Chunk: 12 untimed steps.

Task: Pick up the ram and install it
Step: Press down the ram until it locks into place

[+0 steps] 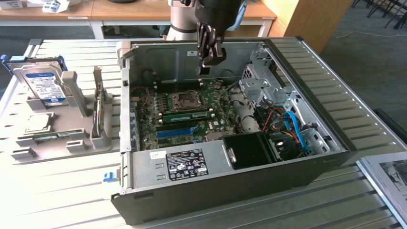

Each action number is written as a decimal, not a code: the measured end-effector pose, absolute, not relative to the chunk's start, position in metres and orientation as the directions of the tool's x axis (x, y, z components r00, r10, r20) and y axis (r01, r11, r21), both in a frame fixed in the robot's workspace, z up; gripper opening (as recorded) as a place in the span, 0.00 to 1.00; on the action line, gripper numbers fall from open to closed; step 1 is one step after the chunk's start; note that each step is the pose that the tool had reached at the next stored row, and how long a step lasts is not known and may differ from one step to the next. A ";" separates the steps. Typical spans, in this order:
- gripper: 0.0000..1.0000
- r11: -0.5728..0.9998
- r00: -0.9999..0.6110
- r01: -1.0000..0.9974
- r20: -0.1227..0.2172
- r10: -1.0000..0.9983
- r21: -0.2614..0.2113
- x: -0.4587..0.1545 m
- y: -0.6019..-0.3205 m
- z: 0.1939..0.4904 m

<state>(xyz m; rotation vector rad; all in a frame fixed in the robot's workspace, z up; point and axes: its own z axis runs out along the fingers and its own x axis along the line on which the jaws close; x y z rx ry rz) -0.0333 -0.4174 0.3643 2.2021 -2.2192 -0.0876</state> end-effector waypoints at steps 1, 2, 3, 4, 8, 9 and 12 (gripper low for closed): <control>0.10 0.007 -0.009 -0.999 -0.030 -1.000 0.050 -0.033 -0.417 0.364; 0.10 0.007 -0.009 -0.999 -0.029 -1.000 0.050 -0.033 -0.417 0.364; 0.10 0.007 -0.009 -0.999 -0.030 -1.000 0.050 -0.033 -0.417 0.364; 0.10 0.007 -0.009 -0.999 -0.030 -1.000 0.050 -0.033 -0.417 0.364; 0.10 0.007 -0.009 -0.999 -0.030 -1.000 0.050 -0.033 -0.417 0.364; 0.10 0.007 -0.009 -0.999 -0.029 -1.000 0.050 -0.033 -0.417 0.364; 0.10 0.007 -0.008 -0.999 -0.030 -1.000 0.050 -0.032 -0.417 0.364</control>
